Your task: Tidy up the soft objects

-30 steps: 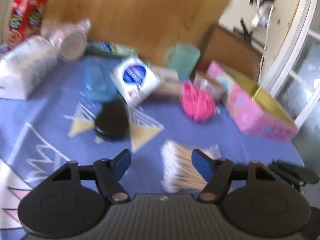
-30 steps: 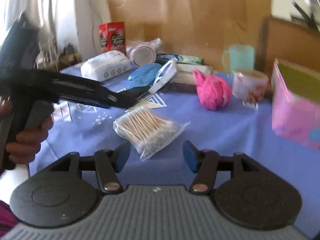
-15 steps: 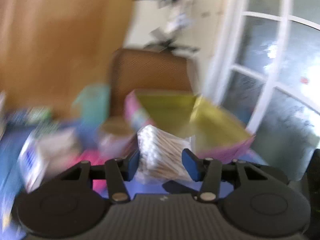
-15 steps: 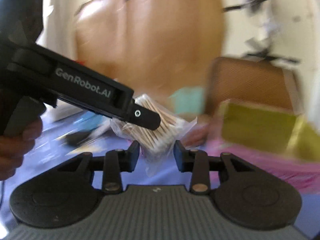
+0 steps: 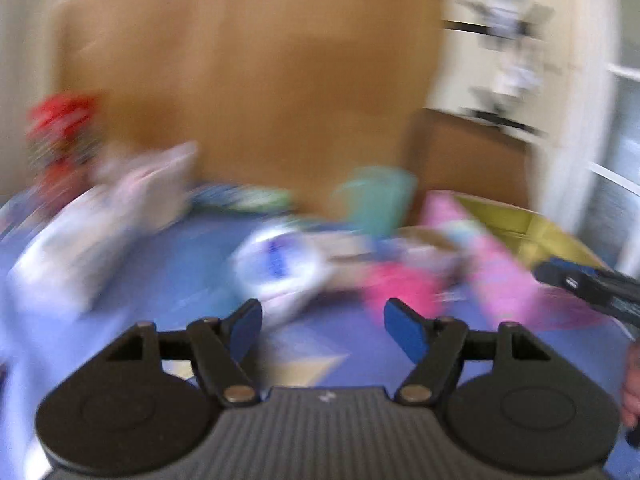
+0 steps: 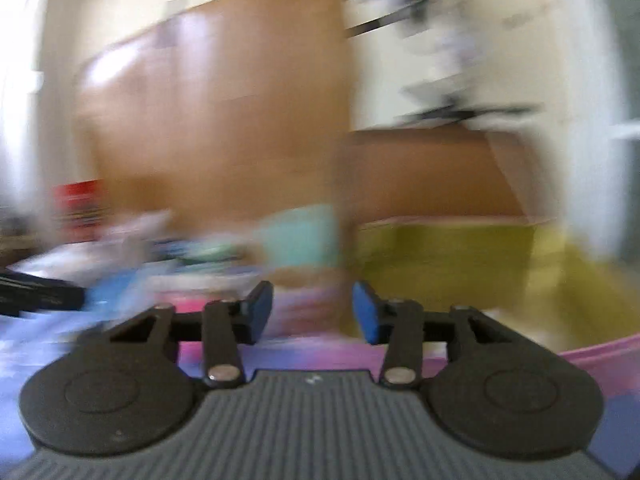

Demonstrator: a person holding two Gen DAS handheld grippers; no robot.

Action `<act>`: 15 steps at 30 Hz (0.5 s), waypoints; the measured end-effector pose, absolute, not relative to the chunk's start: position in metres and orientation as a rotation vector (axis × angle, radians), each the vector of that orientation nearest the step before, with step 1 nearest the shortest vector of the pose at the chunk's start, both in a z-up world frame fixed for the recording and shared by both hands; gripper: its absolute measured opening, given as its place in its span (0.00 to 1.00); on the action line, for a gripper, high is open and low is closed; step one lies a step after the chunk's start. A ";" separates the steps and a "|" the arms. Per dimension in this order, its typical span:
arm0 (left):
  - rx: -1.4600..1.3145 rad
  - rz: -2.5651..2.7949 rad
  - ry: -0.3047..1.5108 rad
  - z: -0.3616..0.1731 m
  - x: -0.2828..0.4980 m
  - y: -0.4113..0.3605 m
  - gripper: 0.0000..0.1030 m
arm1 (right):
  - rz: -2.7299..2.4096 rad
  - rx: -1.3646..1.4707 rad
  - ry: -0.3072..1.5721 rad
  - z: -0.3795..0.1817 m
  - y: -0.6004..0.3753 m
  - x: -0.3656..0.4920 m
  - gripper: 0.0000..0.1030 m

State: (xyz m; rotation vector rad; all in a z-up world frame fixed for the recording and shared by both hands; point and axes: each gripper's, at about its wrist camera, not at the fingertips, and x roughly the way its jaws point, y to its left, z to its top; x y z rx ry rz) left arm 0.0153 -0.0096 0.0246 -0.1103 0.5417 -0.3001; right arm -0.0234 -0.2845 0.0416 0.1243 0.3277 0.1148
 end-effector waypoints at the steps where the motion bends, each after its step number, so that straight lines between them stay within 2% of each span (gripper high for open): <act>1: -0.132 -0.259 0.551 0.021 0.016 0.006 0.66 | 0.170 0.124 0.351 0.040 -0.267 -0.012 0.36; 6: -0.272 -0.149 0.562 0.003 0.006 0.078 0.66 | 0.270 0.192 0.442 0.034 -0.206 0.071 0.36; 10: -0.307 -0.159 0.569 -0.002 0.007 0.089 0.67 | 0.238 0.211 0.551 0.013 -0.175 0.113 0.37; 11: -0.309 -0.165 0.569 -0.001 0.007 0.087 0.67 | 0.217 0.211 0.592 0.006 -0.172 0.123 0.34; 12: -0.310 -0.174 0.567 -0.002 0.006 0.087 0.67 | 0.217 0.234 0.607 0.001 -0.171 0.124 0.23; 15: -0.308 -0.207 0.559 0.003 0.006 0.088 0.67 | 0.258 0.356 0.583 0.004 -0.191 0.094 0.12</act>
